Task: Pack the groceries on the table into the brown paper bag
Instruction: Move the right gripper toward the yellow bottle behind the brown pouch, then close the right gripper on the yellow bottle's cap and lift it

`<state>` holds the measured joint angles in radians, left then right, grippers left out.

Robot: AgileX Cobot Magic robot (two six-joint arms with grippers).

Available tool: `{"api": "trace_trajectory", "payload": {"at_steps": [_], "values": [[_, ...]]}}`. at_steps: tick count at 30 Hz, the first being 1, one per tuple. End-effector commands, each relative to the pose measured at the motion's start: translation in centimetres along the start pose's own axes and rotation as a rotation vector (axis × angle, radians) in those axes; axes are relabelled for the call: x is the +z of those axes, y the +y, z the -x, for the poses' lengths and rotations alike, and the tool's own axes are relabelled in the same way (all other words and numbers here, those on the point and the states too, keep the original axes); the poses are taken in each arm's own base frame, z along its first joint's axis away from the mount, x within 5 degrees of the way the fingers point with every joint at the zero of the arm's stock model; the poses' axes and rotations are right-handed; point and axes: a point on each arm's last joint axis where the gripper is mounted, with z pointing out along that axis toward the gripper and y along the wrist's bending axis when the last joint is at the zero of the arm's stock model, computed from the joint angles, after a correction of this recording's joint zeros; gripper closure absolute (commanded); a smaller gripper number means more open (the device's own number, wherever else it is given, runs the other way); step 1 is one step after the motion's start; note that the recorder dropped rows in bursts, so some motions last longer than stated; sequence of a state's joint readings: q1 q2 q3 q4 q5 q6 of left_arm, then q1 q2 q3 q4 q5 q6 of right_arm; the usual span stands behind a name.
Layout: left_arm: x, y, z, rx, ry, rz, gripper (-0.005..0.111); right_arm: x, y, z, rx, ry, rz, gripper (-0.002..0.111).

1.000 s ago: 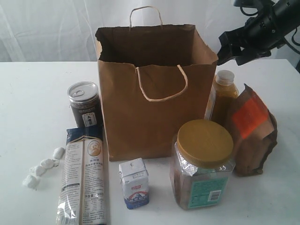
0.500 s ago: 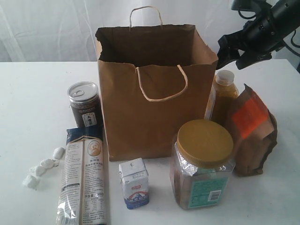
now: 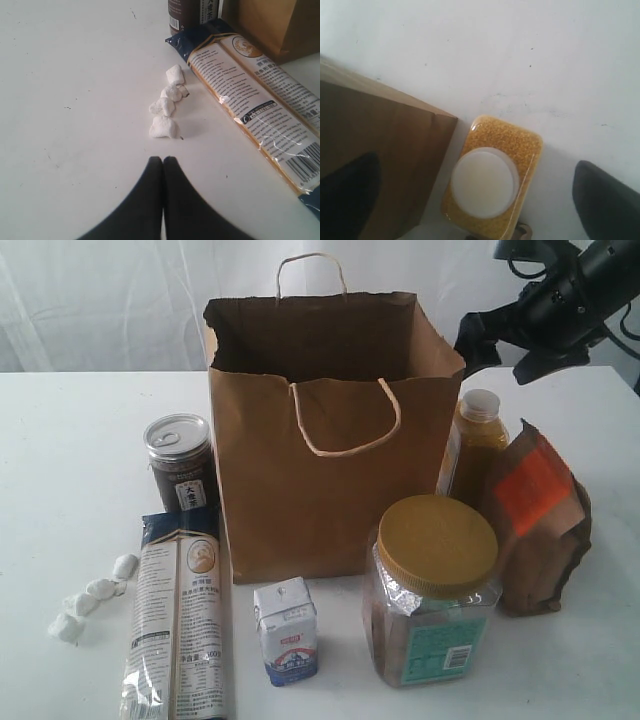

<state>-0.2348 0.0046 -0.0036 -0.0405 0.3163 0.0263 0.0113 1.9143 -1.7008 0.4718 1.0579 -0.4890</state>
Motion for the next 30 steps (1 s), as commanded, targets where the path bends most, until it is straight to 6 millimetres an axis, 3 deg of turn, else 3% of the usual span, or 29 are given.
{"api": "trace_trajectory", "payload": {"at_steps": [1, 5, 10, 17, 26, 30], "values": [[0.0, -0.1, -0.4, -0.002, 0.027, -0.015, 0.107, -0.1, 0.3, -0.2, 0.008, 0.025, 0.021, 0.009], [0.0, -0.1, -0.4, -0.002, 0.027, -0.015, 0.107, -0.1, 0.5, -0.3, 0.088, 0.038, 0.035, 0.009], [0.0, -0.1, -0.4, -0.002, 0.027, -0.015, 0.107, 0.8, -0.1, 0.6, 0.117, -0.067, 0.018, 0.009], [0.0, -0.1, -0.4, -0.002, 0.027, -0.015, 0.107, 5.1, -0.7, -0.7, 0.083, 0.098, -0.005, 0.009], [0.0, -0.1, -0.4, -0.002, 0.027, -0.015, 0.107, 7.5, -1.3, -0.8, 0.077, 0.095, -0.04, 0.01], [0.0, -0.1, -0.4, -0.002, 0.027, -0.015, 0.107, 8.3, -1.5, -1.1, 0.123, 0.115, -0.038, 0.019]]}}
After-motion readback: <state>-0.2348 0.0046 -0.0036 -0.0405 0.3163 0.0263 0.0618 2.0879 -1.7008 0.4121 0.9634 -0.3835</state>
